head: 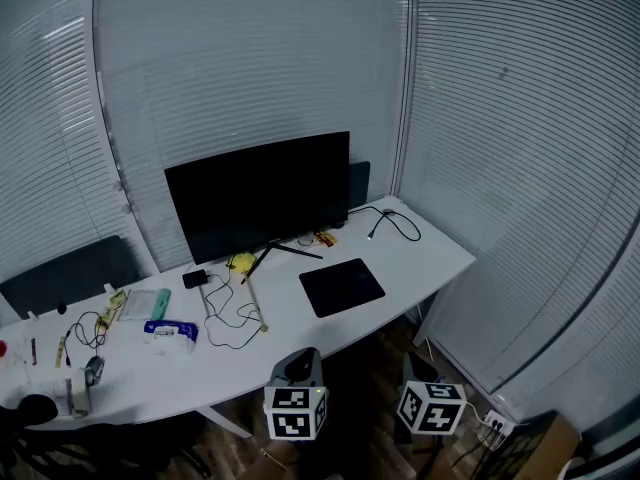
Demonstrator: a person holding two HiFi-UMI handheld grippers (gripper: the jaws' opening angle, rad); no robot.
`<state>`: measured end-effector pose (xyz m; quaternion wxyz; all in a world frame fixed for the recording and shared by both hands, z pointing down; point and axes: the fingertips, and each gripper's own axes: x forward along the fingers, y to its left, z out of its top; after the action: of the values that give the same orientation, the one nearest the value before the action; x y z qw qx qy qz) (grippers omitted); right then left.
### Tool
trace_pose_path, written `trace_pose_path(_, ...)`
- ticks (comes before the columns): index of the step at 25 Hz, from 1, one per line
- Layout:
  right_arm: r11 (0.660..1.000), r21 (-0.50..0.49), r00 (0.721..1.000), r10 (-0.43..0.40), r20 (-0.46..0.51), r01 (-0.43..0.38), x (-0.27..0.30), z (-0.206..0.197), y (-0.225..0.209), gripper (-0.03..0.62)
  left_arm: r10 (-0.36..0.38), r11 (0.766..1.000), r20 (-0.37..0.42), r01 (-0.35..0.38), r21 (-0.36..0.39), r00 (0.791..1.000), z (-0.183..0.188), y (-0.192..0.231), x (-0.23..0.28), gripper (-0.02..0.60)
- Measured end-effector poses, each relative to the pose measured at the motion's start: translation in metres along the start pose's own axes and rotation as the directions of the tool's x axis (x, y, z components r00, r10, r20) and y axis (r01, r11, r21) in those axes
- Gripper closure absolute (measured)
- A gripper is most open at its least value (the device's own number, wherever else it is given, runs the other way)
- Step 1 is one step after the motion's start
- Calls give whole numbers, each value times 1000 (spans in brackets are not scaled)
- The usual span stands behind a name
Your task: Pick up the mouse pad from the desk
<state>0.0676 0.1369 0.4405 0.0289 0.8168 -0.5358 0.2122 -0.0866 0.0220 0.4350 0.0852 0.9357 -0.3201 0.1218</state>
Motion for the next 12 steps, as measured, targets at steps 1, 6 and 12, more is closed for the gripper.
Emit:
trace_pose_path(1,1000,-2,1000,3,-1,-3,3,2,-2,560,4,1000,0,-4,-1,1000,0,0,3,565)
trace_pose_path(6,1000,-14,1000,16,-7,-16,20,9,-12,560,18,1000,-7,-18,-16,1000,-1,2,22,565)
trace_pose_path(12,1000,-19,1000,17,-16,-17,34,12,-22,560,18,1000,-18,-18,-23,1000,-4,-1,39,565)
